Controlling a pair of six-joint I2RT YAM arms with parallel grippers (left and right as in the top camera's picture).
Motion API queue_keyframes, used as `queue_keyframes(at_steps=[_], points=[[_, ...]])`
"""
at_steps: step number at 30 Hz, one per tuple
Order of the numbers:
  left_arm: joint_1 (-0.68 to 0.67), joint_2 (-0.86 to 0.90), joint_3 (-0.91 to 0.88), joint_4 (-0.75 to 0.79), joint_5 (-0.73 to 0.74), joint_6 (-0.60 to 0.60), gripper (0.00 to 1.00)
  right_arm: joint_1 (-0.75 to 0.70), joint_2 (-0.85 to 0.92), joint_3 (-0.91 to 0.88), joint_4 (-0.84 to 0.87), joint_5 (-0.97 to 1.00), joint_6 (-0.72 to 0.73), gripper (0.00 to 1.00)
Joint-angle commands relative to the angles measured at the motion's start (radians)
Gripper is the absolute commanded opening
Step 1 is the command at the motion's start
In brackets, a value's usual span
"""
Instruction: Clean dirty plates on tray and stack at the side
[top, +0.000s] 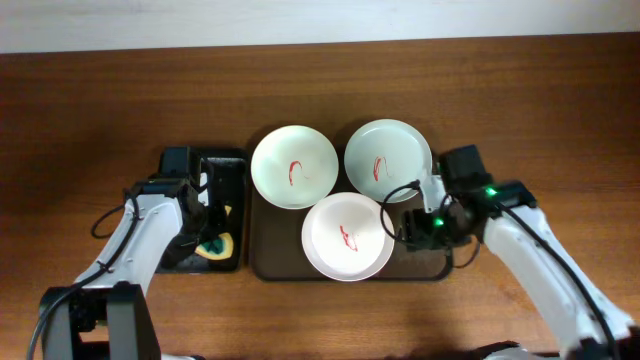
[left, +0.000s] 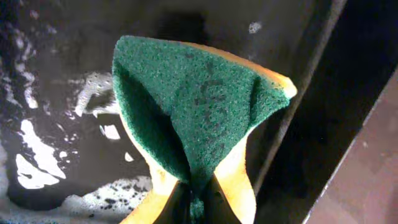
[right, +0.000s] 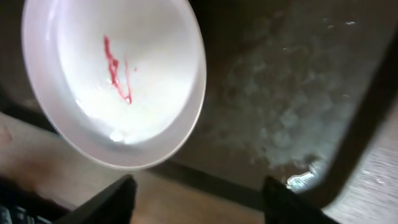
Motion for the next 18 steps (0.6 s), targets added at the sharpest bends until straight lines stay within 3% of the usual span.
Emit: queue_keyframes(at_steps=[1,6,13,18], points=[[0.002,-0.084,0.053,0.011,0.024,0.032,0.0,0.027,0.109,0.014,0.069,-0.051,0.009,0.54],[0.002,-0.222,0.06,0.158,-0.085,0.034,0.0,0.055,0.278,0.014,0.212,-0.049,0.024,0.41],[0.002,-0.36,0.06,0.272,-0.106,0.078,0.0,0.081,0.311,0.014,0.269,-0.04,0.032,0.1],[0.002,-0.385,0.06,0.272,-0.126,0.077,0.0,0.081,0.311,0.014,0.284,-0.04,0.032,0.04]])
